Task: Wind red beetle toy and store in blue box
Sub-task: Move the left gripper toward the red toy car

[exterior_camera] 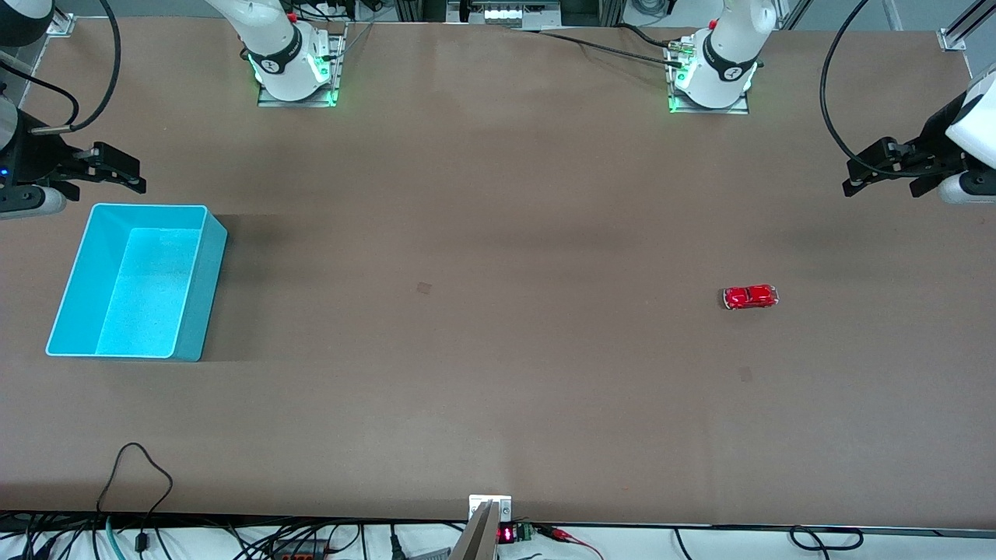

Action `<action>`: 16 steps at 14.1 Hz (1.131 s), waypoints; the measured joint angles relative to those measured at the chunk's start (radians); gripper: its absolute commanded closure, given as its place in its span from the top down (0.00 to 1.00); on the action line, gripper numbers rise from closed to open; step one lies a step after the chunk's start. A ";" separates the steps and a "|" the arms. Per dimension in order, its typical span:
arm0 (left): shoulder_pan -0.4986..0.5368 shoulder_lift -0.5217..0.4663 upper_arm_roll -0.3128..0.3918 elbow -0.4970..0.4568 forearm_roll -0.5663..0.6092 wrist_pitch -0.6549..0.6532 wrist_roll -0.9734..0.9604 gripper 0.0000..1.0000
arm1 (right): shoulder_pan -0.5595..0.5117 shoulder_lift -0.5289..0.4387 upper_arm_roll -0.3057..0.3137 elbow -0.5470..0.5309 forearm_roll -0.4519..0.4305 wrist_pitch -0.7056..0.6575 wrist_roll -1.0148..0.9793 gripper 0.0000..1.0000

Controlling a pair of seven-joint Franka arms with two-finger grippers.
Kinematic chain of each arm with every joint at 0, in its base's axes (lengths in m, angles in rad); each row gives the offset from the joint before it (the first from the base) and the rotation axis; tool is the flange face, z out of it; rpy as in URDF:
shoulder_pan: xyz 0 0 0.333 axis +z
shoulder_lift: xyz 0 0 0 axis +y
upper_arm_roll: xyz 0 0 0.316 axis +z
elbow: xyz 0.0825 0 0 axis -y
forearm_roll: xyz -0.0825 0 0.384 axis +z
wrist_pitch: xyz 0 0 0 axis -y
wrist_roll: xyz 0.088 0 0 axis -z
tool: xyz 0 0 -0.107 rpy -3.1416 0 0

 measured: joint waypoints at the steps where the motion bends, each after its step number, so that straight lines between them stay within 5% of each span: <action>1: 0.000 0.000 0.000 -0.001 0.000 -0.001 -0.001 1.00 | 0.000 0.000 0.000 0.000 0.000 0.000 0.000 1.00; 10: -0.005 0.032 -0.015 -0.053 0.000 -0.056 0.017 1.00 | 0.001 0.002 0.000 0.000 0.000 0.000 0.000 1.00; 16: -0.006 0.170 -0.028 -0.121 0.003 0.087 0.333 1.00 | 0.006 0.024 0.003 -0.001 0.000 -0.001 -0.001 1.00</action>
